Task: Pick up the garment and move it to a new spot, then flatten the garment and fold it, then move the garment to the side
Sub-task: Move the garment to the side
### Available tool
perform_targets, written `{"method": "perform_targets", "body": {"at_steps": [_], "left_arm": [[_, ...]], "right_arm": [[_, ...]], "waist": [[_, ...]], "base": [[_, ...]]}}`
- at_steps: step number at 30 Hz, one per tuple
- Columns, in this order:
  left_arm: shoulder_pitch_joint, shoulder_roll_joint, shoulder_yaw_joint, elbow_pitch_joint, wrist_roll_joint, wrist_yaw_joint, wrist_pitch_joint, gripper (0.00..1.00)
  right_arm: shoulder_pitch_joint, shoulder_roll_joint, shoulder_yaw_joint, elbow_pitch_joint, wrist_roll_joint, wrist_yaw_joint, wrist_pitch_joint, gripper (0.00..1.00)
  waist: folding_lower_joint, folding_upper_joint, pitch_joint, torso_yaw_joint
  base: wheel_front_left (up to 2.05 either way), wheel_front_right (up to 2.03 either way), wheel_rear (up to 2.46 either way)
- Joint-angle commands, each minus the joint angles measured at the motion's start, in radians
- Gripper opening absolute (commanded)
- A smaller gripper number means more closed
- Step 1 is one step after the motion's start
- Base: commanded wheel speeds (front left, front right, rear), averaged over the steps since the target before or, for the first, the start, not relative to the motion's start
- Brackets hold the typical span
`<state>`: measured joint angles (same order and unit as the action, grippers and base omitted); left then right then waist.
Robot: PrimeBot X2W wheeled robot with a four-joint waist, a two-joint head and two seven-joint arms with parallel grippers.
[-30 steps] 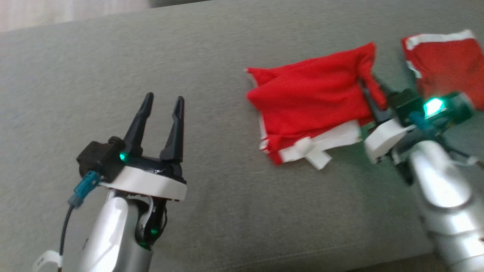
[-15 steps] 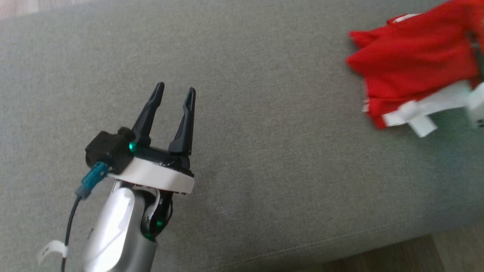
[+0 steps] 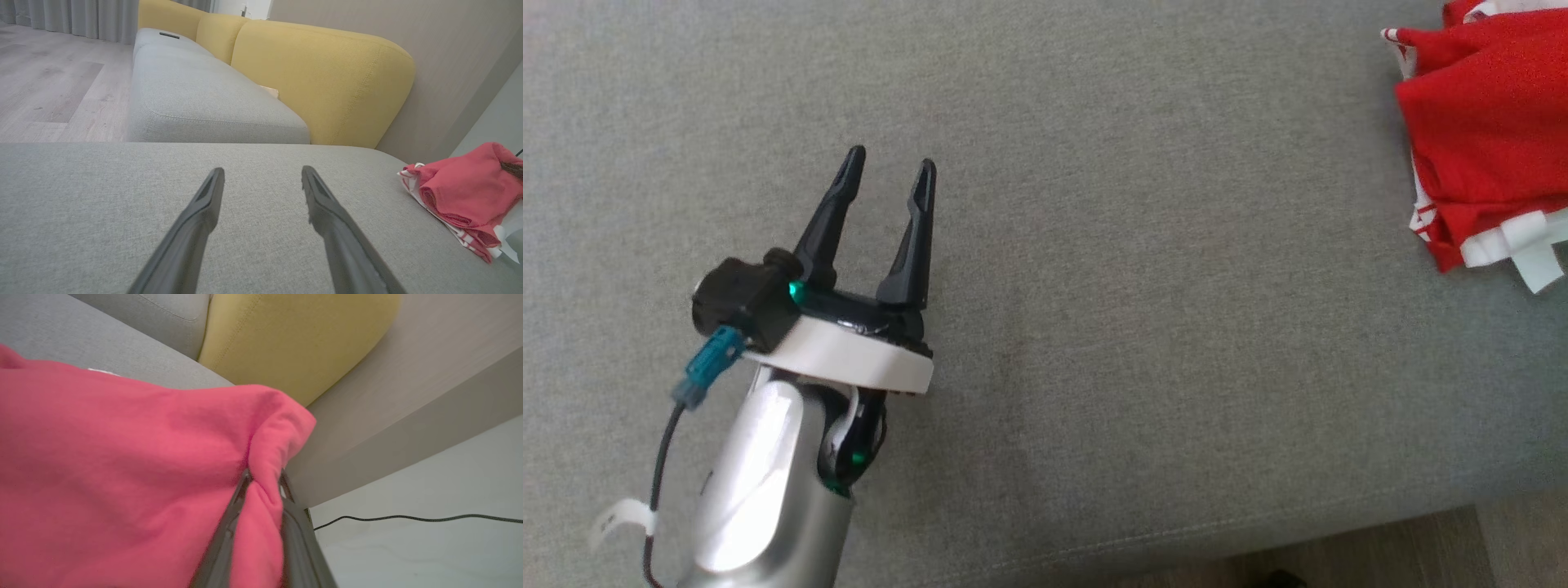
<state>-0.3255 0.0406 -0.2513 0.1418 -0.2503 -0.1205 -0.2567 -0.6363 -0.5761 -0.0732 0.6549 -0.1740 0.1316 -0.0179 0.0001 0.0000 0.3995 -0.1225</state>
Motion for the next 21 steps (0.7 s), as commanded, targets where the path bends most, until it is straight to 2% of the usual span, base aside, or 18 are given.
{"method": "perform_targets", "body": {"at_steps": [1,2,3,4,15,21], "left_arm": [[-0.039,0.01,0.033,-0.03,0.007,-0.003,-0.005,1.0],[-0.04,0.01,0.033,-0.029,0.008,-0.004,-0.005,1.0],[-0.042,0.01,0.033,-0.028,0.008,-0.005,-0.005,1.0],[-0.042,0.01,0.034,-0.027,0.007,-0.005,-0.005,1.0],[-0.028,0.01,0.038,-0.012,-0.007,-0.008,-0.005,1.0],[0.004,0.01,0.063,-0.02,-0.027,-0.002,-0.005,1.0]], "right_arm": [[-0.011,-0.02,0.001,-0.021,-0.018,-0.001,-0.011,0.0],[-0.013,-0.01,-0.008,-0.022,-0.019,-0.001,-0.016,0.0],[-0.015,-0.001,-0.016,-0.025,-0.023,-0.001,-0.021,0.2],[-0.015,0.006,-0.023,-0.028,-0.03,-0.001,-0.023,0.98],[0.0,0.082,-0.04,-0.088,-0.054,-0.001,-0.022,1.0],[0.036,0.18,-0.005,-0.193,0.012,-0.001,-0.043,1.0]], "waist": [[-0.0001,0.0,0.011,0.003],[-0.0001,0.0,0.013,0.003],[-0.0001,0.0,0.013,0.003],[-0.0001,0.0,0.013,0.001],[-0.0001,0.0,-0.051,-0.011],[-0.0001,0.0,-0.128,-0.004]], "base": [[0.0,0.0,0.0],[0.0,0.0,0.0],[0.0,0.0,0.0],[0.0,0.0,0.0],[0.0,0.0,0.0],[0.0,0.0,0.0]]}}
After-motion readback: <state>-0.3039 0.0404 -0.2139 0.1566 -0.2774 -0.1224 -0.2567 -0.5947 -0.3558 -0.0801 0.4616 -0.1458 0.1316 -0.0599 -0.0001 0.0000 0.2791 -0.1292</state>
